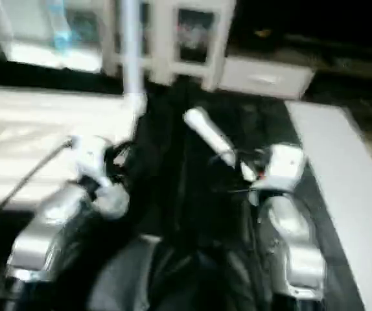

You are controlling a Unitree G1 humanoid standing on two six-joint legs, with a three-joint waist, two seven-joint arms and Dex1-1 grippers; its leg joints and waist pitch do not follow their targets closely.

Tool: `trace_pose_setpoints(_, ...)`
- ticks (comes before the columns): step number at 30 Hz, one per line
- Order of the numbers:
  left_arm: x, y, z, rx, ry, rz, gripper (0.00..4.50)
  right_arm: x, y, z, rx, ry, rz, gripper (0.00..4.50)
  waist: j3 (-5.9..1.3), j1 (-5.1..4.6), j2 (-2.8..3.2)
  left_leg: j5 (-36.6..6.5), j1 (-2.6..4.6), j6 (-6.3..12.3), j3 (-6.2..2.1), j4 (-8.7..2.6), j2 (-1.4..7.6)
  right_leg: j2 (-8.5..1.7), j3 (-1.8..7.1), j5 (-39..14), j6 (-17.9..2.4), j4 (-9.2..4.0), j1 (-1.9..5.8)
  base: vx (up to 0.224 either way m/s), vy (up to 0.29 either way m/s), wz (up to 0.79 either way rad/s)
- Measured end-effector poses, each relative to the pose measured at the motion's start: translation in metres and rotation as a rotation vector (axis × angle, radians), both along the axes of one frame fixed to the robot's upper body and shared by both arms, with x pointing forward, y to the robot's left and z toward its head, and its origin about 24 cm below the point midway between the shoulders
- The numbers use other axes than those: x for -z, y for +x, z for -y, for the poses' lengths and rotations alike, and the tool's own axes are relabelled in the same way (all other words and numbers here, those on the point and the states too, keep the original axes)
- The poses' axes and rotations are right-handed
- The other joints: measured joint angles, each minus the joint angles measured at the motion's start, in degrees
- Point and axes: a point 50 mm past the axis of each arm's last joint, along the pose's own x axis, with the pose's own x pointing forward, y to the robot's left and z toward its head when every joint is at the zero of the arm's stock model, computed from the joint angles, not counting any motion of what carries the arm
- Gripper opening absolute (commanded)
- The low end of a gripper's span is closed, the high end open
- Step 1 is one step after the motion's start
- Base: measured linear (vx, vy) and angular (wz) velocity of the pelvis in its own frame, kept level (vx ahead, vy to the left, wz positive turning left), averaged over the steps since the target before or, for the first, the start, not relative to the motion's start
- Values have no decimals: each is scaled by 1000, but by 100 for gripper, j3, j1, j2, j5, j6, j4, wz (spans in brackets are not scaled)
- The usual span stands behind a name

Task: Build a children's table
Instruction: Insert table leg to table base

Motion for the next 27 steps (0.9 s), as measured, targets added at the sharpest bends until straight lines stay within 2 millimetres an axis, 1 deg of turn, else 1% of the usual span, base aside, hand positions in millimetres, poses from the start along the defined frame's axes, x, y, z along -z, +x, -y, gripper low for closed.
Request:
trace_pose_setpoints(1,-1,0,0,-3,-4,4,146,-1,0,0,-2,0,2,444,-20,-24,-51,15,44,24,142,-61,25,-227,-91,48,-47,-215,-35,67,66,-43)
trace_pose_setpoints(2,-1,1,0,-10,-7,5,146,-2,0,0,-8,-4,2,444,-49,-78,-163,8,49,24,260,-87,-1,-449,-76,215,-67,-596,-33,65,-8,-48)
trace_pose_setpoints(3,-3,2,2,-11,-14,10,146,-2,0,2,-9,-14,-1,444,-69,-135,-230,-5,-21,39,241,-39,-34,-549,-53,409,149,-696,-44,92,-81,-44)
trace_pose_setpoints(4,-3,2,4,-13,-21,6,146,-1,-1,6,-10,-32,-12,444,-67,-186,-250,0,-95,47,180,-41,-26,-518,-58,396,120,-688,-66,53,-96,-20)
trace_pose_setpoints(5,-1,1,12,-1,-35,-1,146,-1,0,12,-20,-67,-23,444,-66,-231,-272,22,-115,23,133,-79,-8,-483,-61,408,89,-683,-83,47,-124,5)
trace_pose_setpoints(6,0,1,15,3,-35,-5,146,-3,0,15,-24,-84,-21,444,-68,-273,-277,37,-132,-1,99,-90,11,-442,-61,418,72,-701,-85,21,-51,1)
trace_pose_setpoints(8,0,2,9,-34,-21,-3,146,-10,5,13,-71,-100,-3,444,-66,-338,-289,82,-150,-80,75,-120,70,-385,-96,458,19,-770,-85,0,-76,2)
trace_pose_setpoints(9,0,3,2,-77,-7,-1,146,-16,11,10,-139,-126,10,444,-57,-359,-307,100,-149,-109,72,-132,99,-363,-107,484,-12,-794,-83,-20,-66,1)
trace_pose_setpoints(10,0,3,-2,-106,-7,0,146,-21,15,9,-177,-146,20,444,-52,-352,-316,102,-149,-107,64,-133,120,-342,-112,510,-31,-813,-73,-61,-53,-2)
trace_pose_setpoints(11,0,4,-9,-152,-18,-6,146,-27,21,11,-217,-170,31,444,-43,-344,-331,123,-143,-85,74,-134,159,-323,-131,503,-107,-852,-51,-84,-38,0)
trace_pose_setpoints(12,0,4,-13,-177,-22,-8,146,-31,25,13,-234,-186,36,444,-37,-344,-342,145,-129,-95,87,-135,183,-320,-149,516,-128,-856,-44,-84,-38,0)
trace_pose_setpoints(13,0,4,-15,-190,-23,-9,146,-33,27,15,-250,-198,39,444,-31,-343,-346,168,-102,-123,107,-135,228,-313,-182,531,-156,-872,-16,-58,-41,8)
trace_pose_setpoints(14,0,5,-19,-206,-29,-9,146,-33,30,16,-275,-207,29,444,-13,-356,-324,188,-80,-166,120,-137,307,-291,-246,550,-209,-906,38,-48,-66,16)
trace_pose_setpoints(15,-2,5,-23,-224,-54,-10,146,-30,32,18,-298,-216,13,444,9,-367,-291,211,-55,-192,122,-137,394,-236,-283,560,-298,-942,84,-48,-66,16)
trace_pose_setpoints(16,-4,5,-25,-240,-77,-7,146,-26,33,20,-314,-229,-9,444,19,-376,-275,240,-50,-209,136,-137,473,-218,-358,538,-413,-939,110,-67,-91,20)
trace_pose_setpoints(17,-6,5,-27,-245,-90,-3,146,-22,35,24,-318,-244,-30,444,25,-380,-277,281,-46,-248,212,-138,577,-222,-437,540,-417,-897,114,-54,-121,20)
trace_pose_setpoints(18,-6,5,-27,-245,-89,-8,146,-20,37,27,-322,-253,-43,444,20,-380,-314,313,-40,-263,271,-138,635,-222,-452,518,-410,-835,107,-54,-121,20)
trace_pose_setpoints(19,-5,5,-26,-243,-86,-14,146,-20,39,30,-320,-264,-45,444,25,-361,-346,309,-34,-260,349,-153,638,-222,-446,514,-389,-816,78,-40,-119,14)
trace_pose_setpoints(20,-5,5,-24,-229,-75,-18,146,-20,44,36,-321,-284,-56,444,43,-292,-358,299,-73,-236,358,-180,593,-224,-431,504,-342,-792,19,-53,-106,1)
trace_pose_setpoints(21,-5,6,-20,-214,-72,-22,146,-18,46,44,-311,-298,-76,444,53,-233,-372,317,-106,-208,338,-233,552,-225,-403,507,-334,-778,-23,-53,-106,1)
trace_pose_setpoints(22,-5,5,-15,-190,-67,-26,146,-16,49,51,-305,-315,-93,444,52,-188,-373,322,-119,-211,321,-265,539,-224,-400,510,-330,-769,-60,-60,-105,-8)
trace_pose_setpoints(23,-5,5,-11,-166,-61,-28,146,-14,52,58,-298,-331,-111,444,51,-163,-367,356,-133,-254,310,-300,543,-218,-416,514,-325,-765,-90,-42,-73,-9)
trace_pose_setpoints(25,-6,6,-9,-143,-46,-28,146,-12,57,65,-292,-356,-127,444,50,-157,-366,433,-150,-352,294,-343,548,-209,-431,541,-333,-767,-117,-21,-37,-4)
trace_pose_setpoints(27,-6,6,-11,-143,-31,-31,146,-8,61,70,-304,-380,-149,444,51,-158,-357,513,-163,-363,286,-343,553,-207,-435,563,-349,-767,-125,0,0,0)
